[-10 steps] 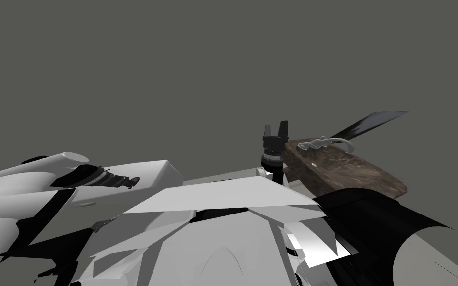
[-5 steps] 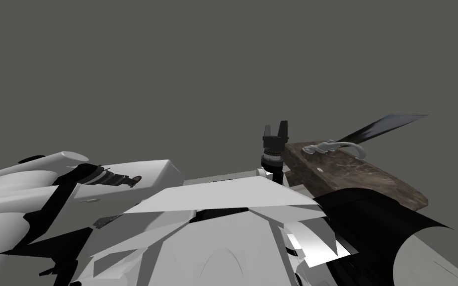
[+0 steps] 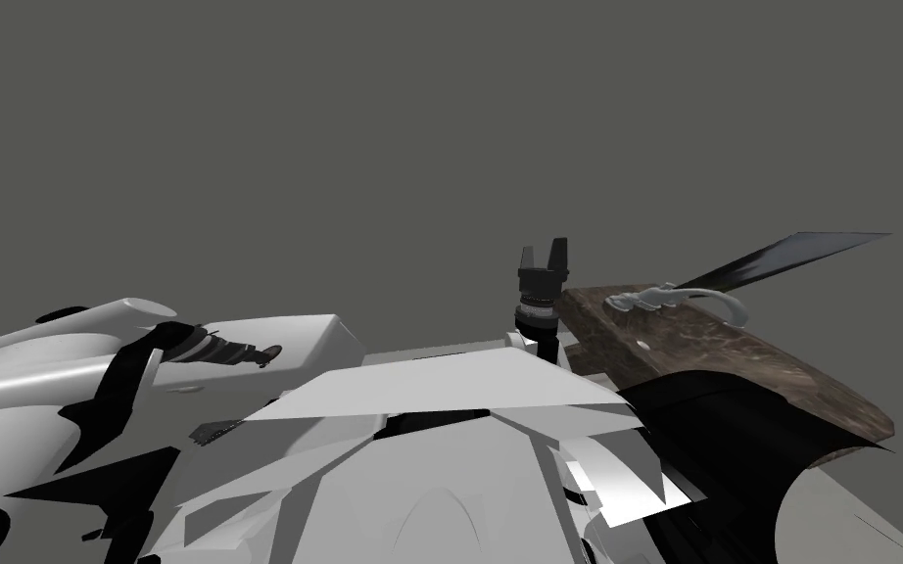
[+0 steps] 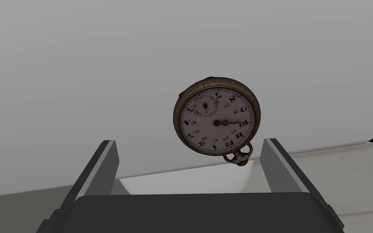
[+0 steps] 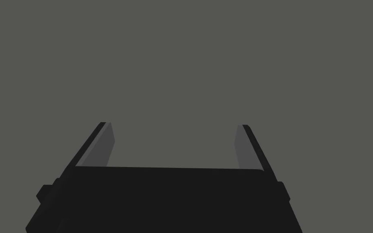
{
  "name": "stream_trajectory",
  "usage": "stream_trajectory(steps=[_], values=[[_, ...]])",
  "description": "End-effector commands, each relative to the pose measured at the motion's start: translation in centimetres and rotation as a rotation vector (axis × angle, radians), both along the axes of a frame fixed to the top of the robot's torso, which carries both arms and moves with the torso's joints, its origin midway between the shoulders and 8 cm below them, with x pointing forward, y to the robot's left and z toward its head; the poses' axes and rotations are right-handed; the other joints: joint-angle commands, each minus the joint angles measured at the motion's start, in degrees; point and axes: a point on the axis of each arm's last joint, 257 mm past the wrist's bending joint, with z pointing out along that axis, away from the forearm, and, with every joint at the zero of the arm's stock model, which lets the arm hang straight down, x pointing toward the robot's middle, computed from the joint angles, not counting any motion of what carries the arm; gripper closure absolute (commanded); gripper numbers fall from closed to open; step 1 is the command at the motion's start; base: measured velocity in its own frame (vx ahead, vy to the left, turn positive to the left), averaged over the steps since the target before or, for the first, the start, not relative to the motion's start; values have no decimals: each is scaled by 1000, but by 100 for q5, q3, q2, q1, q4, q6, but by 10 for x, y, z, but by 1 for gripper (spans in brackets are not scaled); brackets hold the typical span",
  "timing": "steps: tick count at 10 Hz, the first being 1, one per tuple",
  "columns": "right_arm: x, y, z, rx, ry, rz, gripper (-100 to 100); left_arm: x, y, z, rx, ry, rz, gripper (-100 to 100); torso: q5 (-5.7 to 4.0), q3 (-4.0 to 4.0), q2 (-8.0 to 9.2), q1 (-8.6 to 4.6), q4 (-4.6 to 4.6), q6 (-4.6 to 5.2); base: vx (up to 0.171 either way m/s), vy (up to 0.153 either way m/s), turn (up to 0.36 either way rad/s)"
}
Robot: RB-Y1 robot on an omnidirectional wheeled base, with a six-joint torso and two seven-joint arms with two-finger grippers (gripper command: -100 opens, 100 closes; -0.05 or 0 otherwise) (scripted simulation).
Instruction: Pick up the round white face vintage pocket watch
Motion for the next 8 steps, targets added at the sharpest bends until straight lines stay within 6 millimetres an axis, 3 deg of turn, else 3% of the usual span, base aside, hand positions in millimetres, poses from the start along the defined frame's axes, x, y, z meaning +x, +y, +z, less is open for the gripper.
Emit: stream_trajectory(steps=[1,3,5,7,8], values=[[0,0,0,0,0,0,0,-7,3,-1,12,24,-4,-100,0,0,0,0,0,0,23,-7,-5],[0,0,0,0,0,0,0,-12,-5,-6,-23,29,33,-100,0,5,10,1,2,1,3,-2,-4],[0,0,0,0,0,0,0,-7,3,-1,12,24,-4,-100,1,11,18,5,4,-1,0,0,0],[0,0,0,0,0,0,0,-18,-16,-11,-63,34,64,-100,1,10,17,3,4,-1,0,0,0],[0,0,0,0,0,0,0,-25,-13,-13,-58,48,73,-100,2,10,17,4,4,-1,0,0,0]])
